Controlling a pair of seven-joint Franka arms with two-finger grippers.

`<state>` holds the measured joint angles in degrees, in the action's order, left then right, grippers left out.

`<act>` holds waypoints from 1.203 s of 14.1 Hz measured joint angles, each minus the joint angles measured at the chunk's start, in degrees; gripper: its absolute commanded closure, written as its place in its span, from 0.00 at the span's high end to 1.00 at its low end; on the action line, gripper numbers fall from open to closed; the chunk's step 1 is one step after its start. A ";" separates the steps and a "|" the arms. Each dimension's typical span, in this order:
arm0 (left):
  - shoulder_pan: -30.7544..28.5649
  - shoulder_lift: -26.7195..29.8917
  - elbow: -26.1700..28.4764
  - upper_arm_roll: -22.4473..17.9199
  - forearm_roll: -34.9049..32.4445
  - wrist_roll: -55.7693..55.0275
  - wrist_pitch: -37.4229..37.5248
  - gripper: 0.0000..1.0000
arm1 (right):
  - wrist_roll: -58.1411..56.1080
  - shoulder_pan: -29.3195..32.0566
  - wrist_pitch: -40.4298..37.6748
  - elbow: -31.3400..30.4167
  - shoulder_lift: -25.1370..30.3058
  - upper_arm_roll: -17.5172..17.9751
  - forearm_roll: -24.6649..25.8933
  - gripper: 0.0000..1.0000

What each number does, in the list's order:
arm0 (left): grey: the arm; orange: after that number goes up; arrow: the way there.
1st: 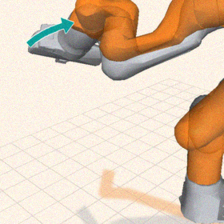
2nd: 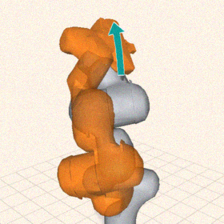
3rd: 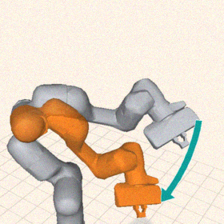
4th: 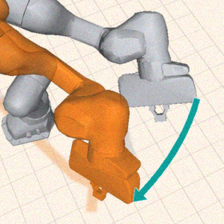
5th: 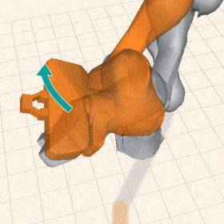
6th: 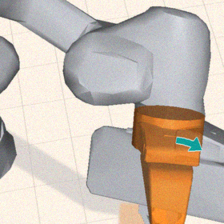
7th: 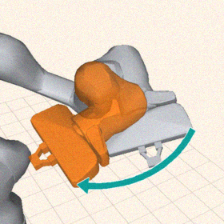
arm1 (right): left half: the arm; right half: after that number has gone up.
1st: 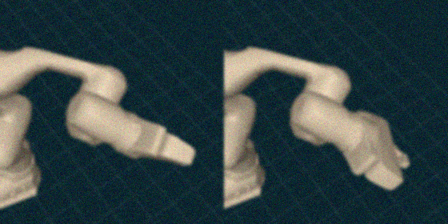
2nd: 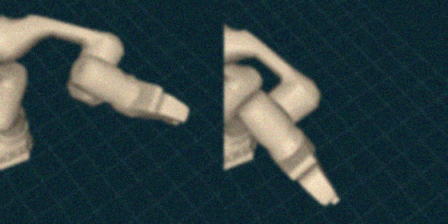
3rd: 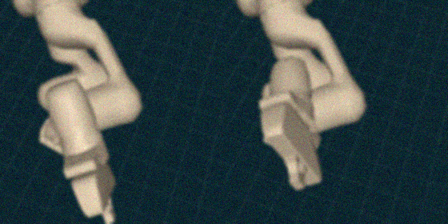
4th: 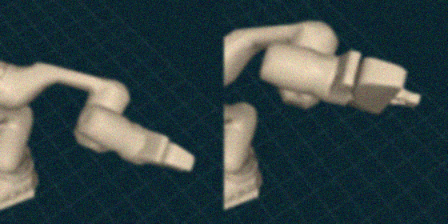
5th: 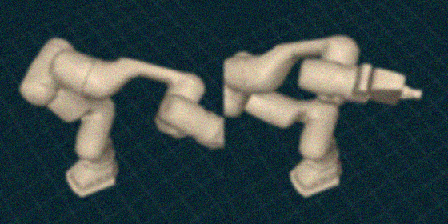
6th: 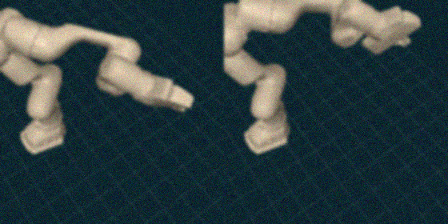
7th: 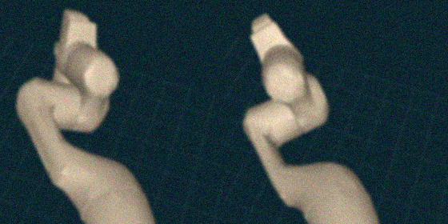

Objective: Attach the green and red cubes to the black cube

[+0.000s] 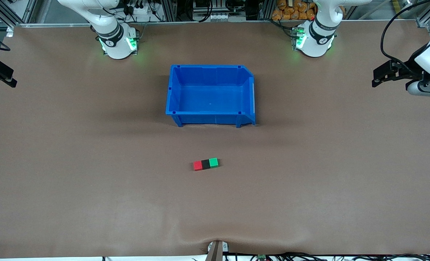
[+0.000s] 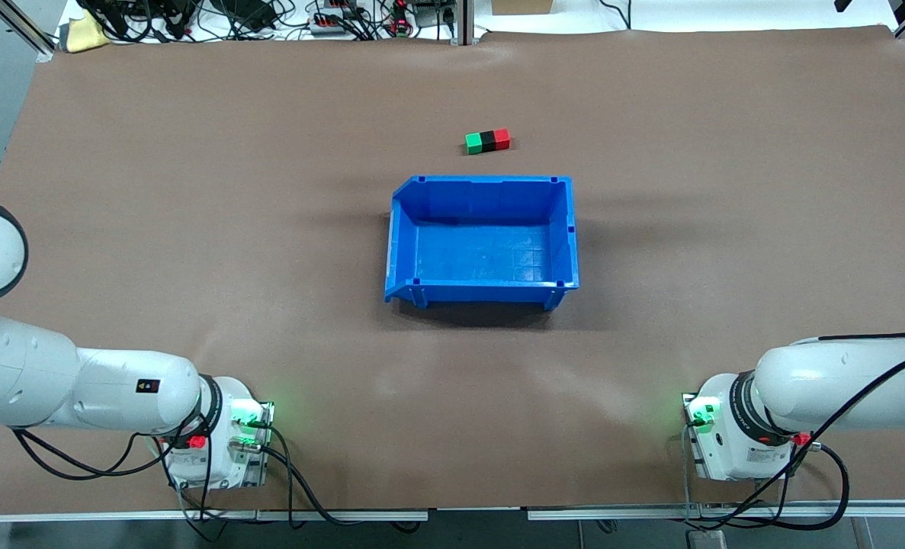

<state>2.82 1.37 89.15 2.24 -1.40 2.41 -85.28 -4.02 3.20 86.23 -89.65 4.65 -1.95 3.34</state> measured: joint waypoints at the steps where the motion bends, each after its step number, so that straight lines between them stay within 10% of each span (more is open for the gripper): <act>1: -0.02 0.00 0.00 0.00 -0.01 0.00 0.00 1.00 | 0.00 0.04 0.00 0.00 -0.01 0.00 0.00 1.00; 17: -0.05 -0.18 0.00 -0.01 -0.01 -0.16 -0.16 1.00 | -0.09 0.65 -0.21 0.17 -0.08 0.67 -0.57 1.00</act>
<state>2.77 1.19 89.15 2.23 -1.42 2.25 -85.45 -4.11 3.85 86.02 -89.48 4.57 -1.28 2.76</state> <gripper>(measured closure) 0.000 0.000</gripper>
